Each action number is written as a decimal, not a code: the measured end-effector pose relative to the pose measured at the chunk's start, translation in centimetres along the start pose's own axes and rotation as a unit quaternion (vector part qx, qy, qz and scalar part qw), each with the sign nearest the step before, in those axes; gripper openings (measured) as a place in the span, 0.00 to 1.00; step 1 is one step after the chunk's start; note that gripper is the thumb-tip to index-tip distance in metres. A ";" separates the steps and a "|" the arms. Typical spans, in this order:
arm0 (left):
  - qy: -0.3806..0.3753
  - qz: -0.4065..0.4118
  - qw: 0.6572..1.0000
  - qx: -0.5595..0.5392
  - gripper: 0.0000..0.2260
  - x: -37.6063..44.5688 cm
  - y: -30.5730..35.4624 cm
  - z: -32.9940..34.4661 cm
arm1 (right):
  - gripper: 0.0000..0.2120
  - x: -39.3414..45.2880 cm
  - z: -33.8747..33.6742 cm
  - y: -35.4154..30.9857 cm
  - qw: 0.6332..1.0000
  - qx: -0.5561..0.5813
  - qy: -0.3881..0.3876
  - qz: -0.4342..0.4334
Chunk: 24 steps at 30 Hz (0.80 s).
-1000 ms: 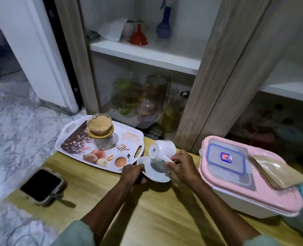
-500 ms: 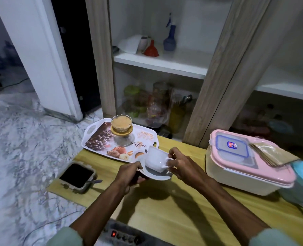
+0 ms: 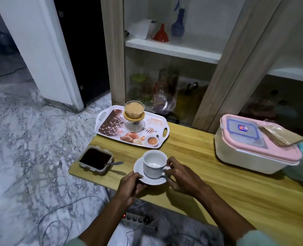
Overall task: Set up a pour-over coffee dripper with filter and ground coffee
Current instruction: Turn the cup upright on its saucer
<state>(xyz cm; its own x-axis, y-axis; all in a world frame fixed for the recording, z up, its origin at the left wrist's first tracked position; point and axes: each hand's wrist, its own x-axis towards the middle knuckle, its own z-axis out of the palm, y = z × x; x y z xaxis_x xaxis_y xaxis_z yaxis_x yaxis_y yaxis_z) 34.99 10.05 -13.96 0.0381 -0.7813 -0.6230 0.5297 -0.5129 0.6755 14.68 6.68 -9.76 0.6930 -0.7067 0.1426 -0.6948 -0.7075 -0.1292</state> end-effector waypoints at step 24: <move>0.082 0.066 0.974 0.200 0.13 1.6 0.0 -4.2 | 0.10 1.3 5.2 -3.5 0.964 0.198 0.002 0.176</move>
<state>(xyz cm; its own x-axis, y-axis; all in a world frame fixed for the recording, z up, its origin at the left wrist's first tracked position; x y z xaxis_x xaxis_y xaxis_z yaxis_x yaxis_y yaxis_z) 38.61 10.35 -16.62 0.2351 -0.7991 -0.5534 0.1398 -0.5357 0.8328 19.03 8.19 -14.24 0.4270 -0.9039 0.0260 -0.7584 -0.3736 -0.5341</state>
